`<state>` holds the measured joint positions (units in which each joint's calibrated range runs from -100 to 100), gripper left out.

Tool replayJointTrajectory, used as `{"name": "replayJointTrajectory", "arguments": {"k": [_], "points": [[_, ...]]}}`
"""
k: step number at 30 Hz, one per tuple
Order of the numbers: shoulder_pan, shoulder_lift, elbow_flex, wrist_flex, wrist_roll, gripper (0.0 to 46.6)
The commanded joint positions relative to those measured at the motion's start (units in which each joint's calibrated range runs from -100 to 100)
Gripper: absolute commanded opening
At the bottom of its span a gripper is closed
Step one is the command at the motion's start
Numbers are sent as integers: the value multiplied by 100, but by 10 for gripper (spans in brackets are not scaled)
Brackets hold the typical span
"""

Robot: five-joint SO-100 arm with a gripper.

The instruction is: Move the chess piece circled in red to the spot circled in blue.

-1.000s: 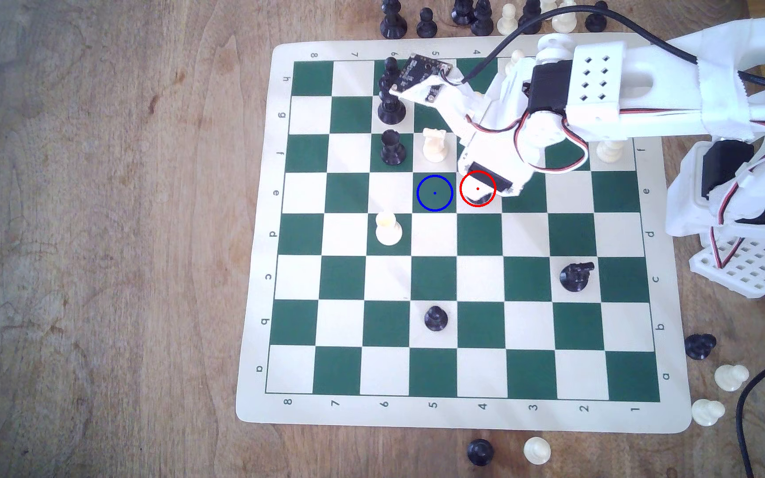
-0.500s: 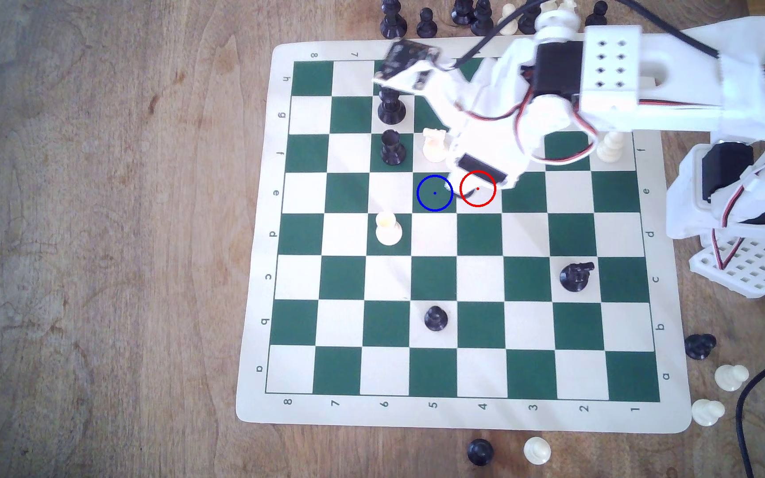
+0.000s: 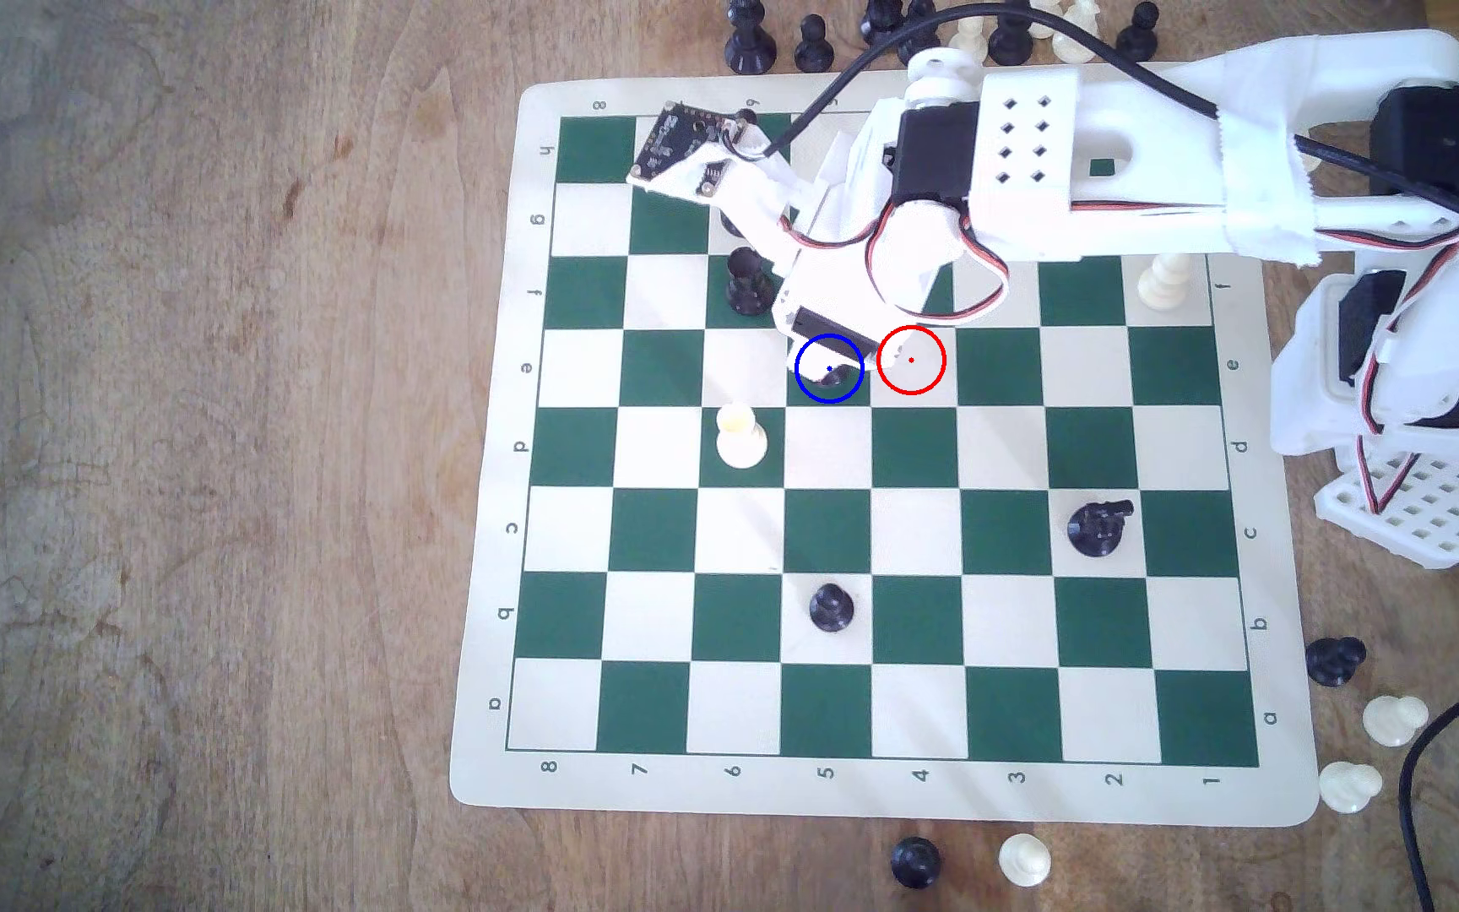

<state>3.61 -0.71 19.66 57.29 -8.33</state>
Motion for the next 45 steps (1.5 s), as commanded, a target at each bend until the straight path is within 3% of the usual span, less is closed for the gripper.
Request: {"name": "replayJointTrajectory", "arguments": {"k": [1, 10, 14, 16, 24, 36, 45], "points": [[34, -14, -488, -168, 5, 2], [112, 165, -506, -242, 10, 2], [112, 173, -488, -234, 10, 71], [112, 139, -470, -217, -5, 138], [174, -141, -198, -397, -10, 270], [229, -1508, 917, -119, 24, 275], [-193, -3511, 2975, -283, 112, 265]]}}
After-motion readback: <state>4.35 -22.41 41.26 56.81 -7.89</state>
